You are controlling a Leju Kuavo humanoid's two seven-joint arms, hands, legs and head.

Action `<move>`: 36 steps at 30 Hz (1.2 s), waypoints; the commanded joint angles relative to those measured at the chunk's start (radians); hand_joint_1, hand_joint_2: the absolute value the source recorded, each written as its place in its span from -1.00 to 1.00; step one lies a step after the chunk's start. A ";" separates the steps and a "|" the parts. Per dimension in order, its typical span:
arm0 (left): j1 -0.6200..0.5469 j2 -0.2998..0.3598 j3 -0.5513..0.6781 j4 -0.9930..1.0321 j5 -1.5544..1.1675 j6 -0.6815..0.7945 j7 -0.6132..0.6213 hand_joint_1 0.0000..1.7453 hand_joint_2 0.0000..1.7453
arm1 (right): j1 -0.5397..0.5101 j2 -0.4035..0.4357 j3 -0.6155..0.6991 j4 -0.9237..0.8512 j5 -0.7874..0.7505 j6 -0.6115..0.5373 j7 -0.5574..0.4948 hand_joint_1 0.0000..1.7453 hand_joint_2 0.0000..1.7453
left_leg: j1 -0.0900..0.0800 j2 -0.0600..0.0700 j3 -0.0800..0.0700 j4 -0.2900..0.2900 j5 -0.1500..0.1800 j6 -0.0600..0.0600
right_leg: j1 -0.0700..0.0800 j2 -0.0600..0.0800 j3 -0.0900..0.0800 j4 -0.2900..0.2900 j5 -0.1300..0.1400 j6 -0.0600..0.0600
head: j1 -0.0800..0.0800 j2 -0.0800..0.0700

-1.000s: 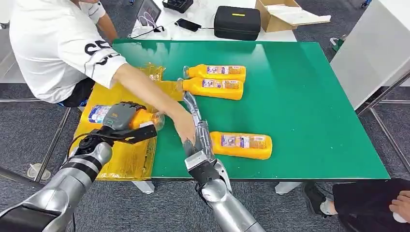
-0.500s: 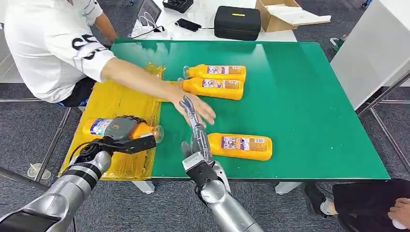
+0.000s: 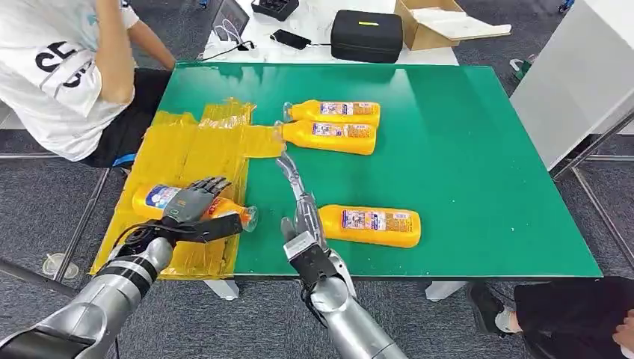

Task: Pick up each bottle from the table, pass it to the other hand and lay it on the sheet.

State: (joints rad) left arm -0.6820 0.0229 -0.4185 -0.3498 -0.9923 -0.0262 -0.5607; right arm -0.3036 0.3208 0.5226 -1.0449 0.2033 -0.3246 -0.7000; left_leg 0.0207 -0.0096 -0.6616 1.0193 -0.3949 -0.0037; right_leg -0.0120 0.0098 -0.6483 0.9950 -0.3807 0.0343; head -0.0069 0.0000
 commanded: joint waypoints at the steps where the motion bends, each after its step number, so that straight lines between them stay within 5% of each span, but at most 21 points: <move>1: 0.025 0.012 0.044 0.049 0.072 -0.125 -0.043 -1.00 -1.00 | -0.050 0.004 -0.049 0.096 -0.022 0.003 0.002 -1.00 -1.00 | -0.001 0.004 0.009 -0.002 -0.002 0.001 | 0.000 0.002 0.007 -0.001 -0.001 -0.001 | 0.000 0.000; 8: 0.025 0.026 0.054 0.048 0.096 -0.184 -0.059 -1.00 -1.00 | -0.053 0.006 -0.061 0.104 -0.031 0.000 0.002 -1.00 -1.00 | 0.000 0.005 0.012 -0.002 -0.002 0.001 | 0.001 0.002 0.011 -0.002 -0.001 -0.002 | 0.000 0.000; 14: 0.068 0.061 0.126 -0.075 0.316 -0.434 -0.137 -1.00 -1.00 | -0.071 -0.001 -0.073 0.128 -0.043 -0.006 0.002 -1.00 -1.00 | 0.000 0.005 0.013 -0.002 -0.002 0.001 | 0.001 0.002 0.012 -0.002 -0.001 -0.002 | 0.000 0.000; 19: 0.140 0.022 0.135 -0.242 0.616 -0.276 -0.137 -1.00 -1.00 | -0.091 -0.026 -0.072 0.148 0.024 -0.046 0.050 -1.00 -1.00 | -0.001 0.002 0.015 -0.003 -0.001 0.001 | 0.000 0.000 0.014 -0.003 -0.001 -0.001 | 0.000 0.000; 20: 0.151 -0.001 0.178 -0.272 0.663 -0.220 -0.137 -1.00 1.00 | -0.101 -0.035 -0.064 0.160 0.054 -0.063 0.080 -1.00 1.00 | 0.000 0.000 0.011 -0.001 0.000 0.000 | 0.000 -0.001 0.011 -0.001 -0.001 0.000 | 0.000 0.000; 23: 0.151 -0.099 0.317 -0.351 0.620 0.366 -0.137 -1.00 1.00 | -0.182 -0.107 -0.017 0.233 0.243 -0.049 0.325 -1.00 1.00 | -0.001 -0.005 0.009 -0.001 0.000 0.002 | 0.000 -0.007 0.011 -0.001 -0.002 0.000 | 0.000 0.000; 28: 0.250 -0.102 0.402 -0.587 0.756 0.471 -0.137 -1.00 1.00 | -0.300 -0.205 0.021 0.316 0.439 0.091 0.544 -1.00 1.00 | -0.001 0.000 0.006 0.000 0.000 0.002 | -0.001 -0.002 0.006 -0.001 0.000 0.000 | 0.000 0.000; 36: 0.274 -0.095 0.399 -0.594 0.761 0.481 -0.137 -1.00 1.00 | -0.357 -0.291 0.059 0.314 0.490 0.267 0.633 -1.00 1.00 | -0.001 0.001 0.007 0.001 -0.002 0.001 | 0.000 -0.002 0.008 -0.001 -0.001 0.000 | 0.000 0.000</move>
State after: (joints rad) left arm -0.4263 -0.0492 -0.0725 -0.8870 -0.2300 0.4566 -0.7027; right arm -0.5378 0.1599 0.4967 -0.8377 0.6736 -0.1863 -0.1184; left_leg 0.0197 -0.0098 -0.6595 1.0197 -0.3943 -0.0039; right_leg -0.0133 0.0089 -0.6466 0.9949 -0.3802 0.0349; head -0.0072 0.0000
